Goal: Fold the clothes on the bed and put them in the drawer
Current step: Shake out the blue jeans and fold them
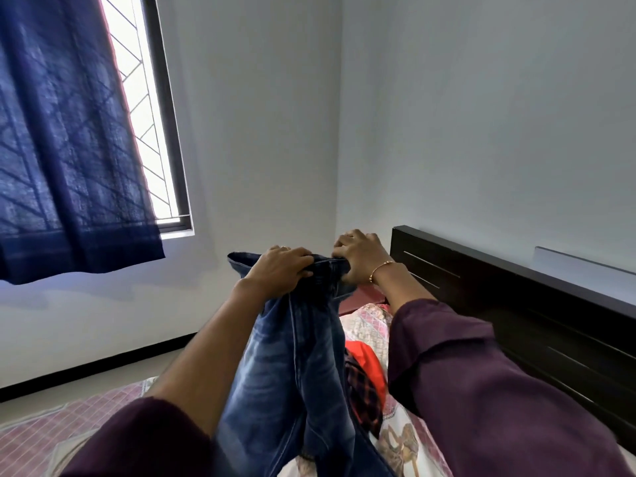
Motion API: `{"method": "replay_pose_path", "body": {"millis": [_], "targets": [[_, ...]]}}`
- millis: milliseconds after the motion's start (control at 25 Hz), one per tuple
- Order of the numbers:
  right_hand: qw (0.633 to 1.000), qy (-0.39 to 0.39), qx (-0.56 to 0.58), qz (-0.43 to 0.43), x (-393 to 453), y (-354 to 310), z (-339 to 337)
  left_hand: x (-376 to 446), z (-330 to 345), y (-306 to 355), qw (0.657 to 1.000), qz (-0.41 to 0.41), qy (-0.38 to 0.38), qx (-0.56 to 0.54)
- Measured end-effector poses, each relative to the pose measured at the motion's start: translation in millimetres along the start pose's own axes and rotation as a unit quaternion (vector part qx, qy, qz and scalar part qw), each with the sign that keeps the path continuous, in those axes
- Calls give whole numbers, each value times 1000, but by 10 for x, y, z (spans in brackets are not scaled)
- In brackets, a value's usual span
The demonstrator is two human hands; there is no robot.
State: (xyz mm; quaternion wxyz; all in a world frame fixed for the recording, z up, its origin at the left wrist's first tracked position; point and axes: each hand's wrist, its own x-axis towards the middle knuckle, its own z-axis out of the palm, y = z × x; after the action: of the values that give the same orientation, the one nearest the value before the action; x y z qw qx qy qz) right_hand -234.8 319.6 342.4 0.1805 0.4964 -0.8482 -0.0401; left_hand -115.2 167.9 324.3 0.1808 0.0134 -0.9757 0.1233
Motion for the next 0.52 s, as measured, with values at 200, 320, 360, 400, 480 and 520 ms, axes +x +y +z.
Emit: {"method": "replay_pose_path", "body": {"millis": [200,320,360,400,480,520], "targets": [[993,38,113,23,69,-73,24,-133,6,-125,989,-88,98,-69],[992,56,117,-11,25,-106,82,-211,57,-142,993,-59,97,-7],[994,53,93,-22,16,-132,116,-226,58,-128,992,-63,112,10],[996,49,75,-24,9,-150,149,-226,74,-105,988,-72,132,21],[995,45,86,-11,14,-109,155,-159,98,-41,978,-55,196,39],[992,42,116,1,29,-62,129,-94,122,-26,975,-31,213,51]]}}
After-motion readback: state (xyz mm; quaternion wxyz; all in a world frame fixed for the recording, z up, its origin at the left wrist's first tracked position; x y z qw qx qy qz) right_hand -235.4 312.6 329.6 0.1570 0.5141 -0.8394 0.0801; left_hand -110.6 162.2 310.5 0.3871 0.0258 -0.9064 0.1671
